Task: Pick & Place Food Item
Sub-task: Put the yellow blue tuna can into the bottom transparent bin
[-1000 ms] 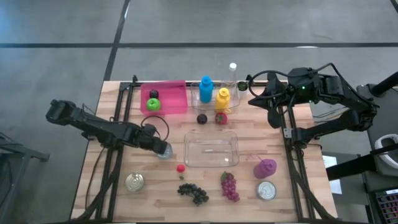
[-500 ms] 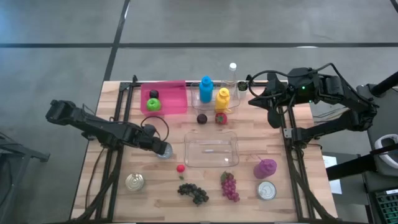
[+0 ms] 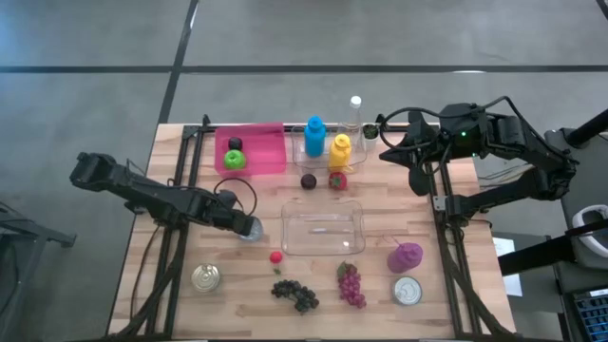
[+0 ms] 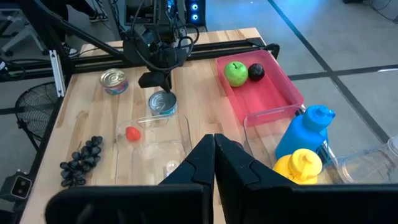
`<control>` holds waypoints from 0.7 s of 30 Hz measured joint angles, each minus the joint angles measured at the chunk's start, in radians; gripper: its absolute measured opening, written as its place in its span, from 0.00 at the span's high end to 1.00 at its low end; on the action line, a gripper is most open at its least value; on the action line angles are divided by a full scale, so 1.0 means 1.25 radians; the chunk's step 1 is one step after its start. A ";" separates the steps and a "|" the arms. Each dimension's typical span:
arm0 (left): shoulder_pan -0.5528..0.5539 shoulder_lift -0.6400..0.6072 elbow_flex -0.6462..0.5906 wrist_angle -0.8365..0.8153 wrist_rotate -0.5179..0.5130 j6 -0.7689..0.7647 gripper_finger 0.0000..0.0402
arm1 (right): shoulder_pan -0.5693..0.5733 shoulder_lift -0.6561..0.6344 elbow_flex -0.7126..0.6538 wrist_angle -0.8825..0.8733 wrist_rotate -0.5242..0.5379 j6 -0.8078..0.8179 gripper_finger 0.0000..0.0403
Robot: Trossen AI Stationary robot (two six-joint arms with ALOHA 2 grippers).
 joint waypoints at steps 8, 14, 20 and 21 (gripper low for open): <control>0.000 -0.003 -0.024 0.012 0.000 -0.022 0.85 | 0.000 0.000 0.000 0.000 0.000 -0.001 0.98; 0.000 -0.003 -0.028 0.023 0.000 -0.021 0.90 | 0.000 0.000 0.000 0.000 0.000 0.000 0.98; 0.000 -0.003 -0.028 0.025 0.008 -0.023 0.99 | 0.000 0.000 0.000 0.000 0.000 0.000 0.98; 0.000 -0.004 -0.029 0.026 0.011 -0.023 0.99 | 0.000 0.000 0.000 0.000 0.000 0.000 0.98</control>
